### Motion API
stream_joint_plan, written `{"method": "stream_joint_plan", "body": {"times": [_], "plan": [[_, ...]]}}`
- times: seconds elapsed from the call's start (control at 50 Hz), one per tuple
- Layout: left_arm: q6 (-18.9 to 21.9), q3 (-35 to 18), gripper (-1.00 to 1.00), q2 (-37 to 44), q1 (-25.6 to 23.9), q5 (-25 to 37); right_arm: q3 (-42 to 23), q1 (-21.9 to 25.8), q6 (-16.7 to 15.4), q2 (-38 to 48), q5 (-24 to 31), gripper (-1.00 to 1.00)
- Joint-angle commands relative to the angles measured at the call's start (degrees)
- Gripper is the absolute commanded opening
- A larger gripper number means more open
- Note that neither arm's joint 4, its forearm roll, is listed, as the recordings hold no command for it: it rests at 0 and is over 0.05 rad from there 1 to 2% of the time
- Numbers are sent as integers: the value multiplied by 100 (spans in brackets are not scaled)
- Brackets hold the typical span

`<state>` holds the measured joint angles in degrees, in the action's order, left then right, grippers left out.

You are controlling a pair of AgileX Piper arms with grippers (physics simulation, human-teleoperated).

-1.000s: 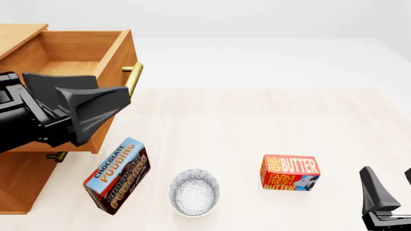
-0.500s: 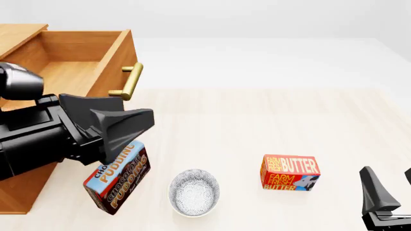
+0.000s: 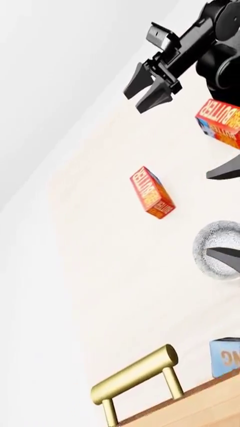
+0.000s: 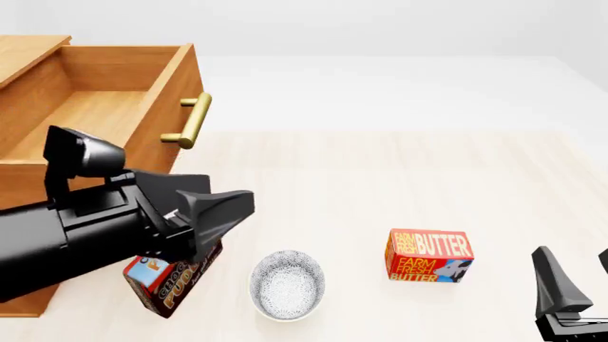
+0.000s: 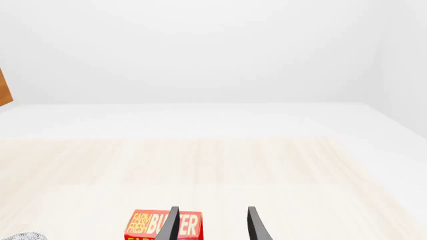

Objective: Put the bowl in the top drawer of the cabinet.

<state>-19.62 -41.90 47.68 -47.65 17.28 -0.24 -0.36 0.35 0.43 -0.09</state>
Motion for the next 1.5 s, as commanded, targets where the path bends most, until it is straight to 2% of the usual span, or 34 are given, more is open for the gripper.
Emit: {"method": "stream_joint_plan", "body": {"times": [0.02, 0.28, 0.72, 1.04, 1.16, 1.5], "plan": [[-145, 207, 100, 243, -49, -253, 0, -1, 0, 0, 0, 100], [-390, 460, 100, 717, -72, -692, 0, 0, 1, -1, 0, 100], [-506, 735, 100, 1304, 35, -1140, 0, 1, 1, 0, 0, 100], [-500, 864, 100, 1624, 185, -1393, 0, 1, 0, -1, 0, 100], [-525, 980, 100, 1841, 442, -1583, 0, 0, -1, 0, 0, 100], [-677, 1032, 100, 2294, 535, -1907, 0, 1, 0, -2, 0, 100]]}}
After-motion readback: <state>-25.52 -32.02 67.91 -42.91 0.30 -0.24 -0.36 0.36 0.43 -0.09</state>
